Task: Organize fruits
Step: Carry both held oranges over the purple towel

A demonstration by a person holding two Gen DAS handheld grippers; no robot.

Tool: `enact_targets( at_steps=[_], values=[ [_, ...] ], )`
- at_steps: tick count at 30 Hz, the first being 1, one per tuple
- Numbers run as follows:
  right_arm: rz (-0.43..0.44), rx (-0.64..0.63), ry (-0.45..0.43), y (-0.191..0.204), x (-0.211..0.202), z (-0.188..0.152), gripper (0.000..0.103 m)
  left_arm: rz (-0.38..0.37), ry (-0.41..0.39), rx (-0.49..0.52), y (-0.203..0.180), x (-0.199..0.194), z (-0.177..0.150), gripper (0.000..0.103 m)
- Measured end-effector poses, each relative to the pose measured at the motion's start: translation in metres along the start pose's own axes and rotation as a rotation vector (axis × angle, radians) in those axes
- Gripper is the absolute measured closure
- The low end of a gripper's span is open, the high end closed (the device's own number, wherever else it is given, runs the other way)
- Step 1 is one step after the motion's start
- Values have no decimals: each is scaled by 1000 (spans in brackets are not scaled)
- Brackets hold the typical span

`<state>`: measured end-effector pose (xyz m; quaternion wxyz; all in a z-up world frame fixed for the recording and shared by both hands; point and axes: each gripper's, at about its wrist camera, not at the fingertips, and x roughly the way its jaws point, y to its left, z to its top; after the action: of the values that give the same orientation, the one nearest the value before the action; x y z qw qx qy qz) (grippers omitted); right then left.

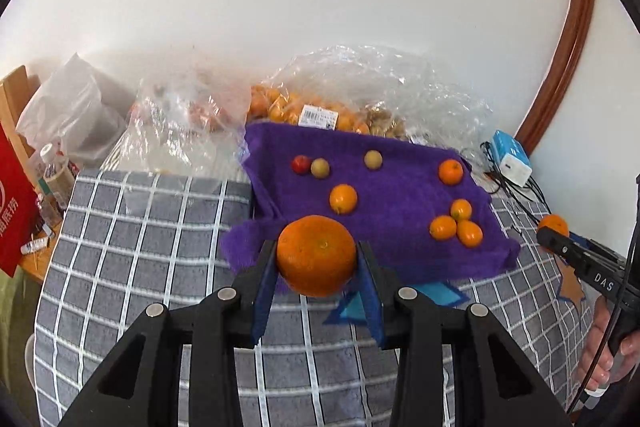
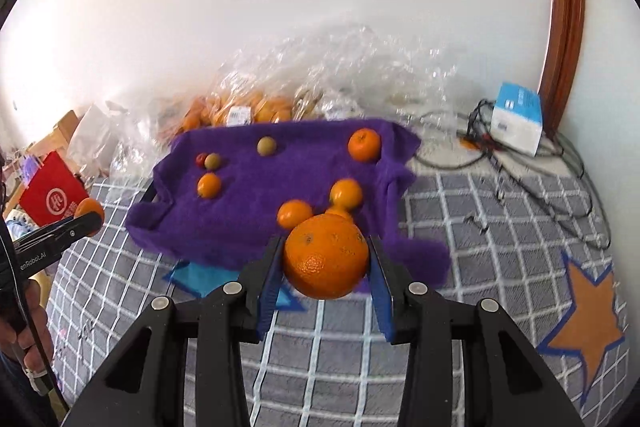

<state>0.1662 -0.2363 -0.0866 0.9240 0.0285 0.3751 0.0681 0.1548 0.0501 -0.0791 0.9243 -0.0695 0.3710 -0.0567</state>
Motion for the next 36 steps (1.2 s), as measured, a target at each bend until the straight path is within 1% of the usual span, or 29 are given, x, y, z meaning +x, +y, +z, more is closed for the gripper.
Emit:
enact_targets(
  at_steps=[5, 10, 15, 18, 22, 27, 31, 34, 36],
  values=[
    [-4, -4, -16, -4, 18, 23, 63, 0, 3, 0, -1, 18, 15, 66],
    [11, 4, -11, -9, 48, 45, 63, 1, 1, 2, -2, 36, 29, 66],
    [14, -6, 17, -11, 86, 61, 63, 5, 26, -5, 1, 61, 39, 66],
    [40, -2, 53, -12, 115, 67, 63, -7, 45, -15, 5, 76, 41, 66],
    [69, -25, 98, -6, 149, 70, 63, -15, 84, -20, 7, 98, 41, 66],
    [68, -45, 162, 0, 176, 65, 63, -35, 135, -20, 7, 118, 35, 66],
    [50, -67, 182, 2, 184, 59, 63, -30, 165, 1, 3, 129, 30, 66],
    [39, -83, 186, 4, 185, 56, 62, 7, 181, 14, 2, 134, 24, 66],
    [35, -91, 189, 4, 183, 55, 62, 3, 196, 17, 3, 139, 20, 66]
  ],
)
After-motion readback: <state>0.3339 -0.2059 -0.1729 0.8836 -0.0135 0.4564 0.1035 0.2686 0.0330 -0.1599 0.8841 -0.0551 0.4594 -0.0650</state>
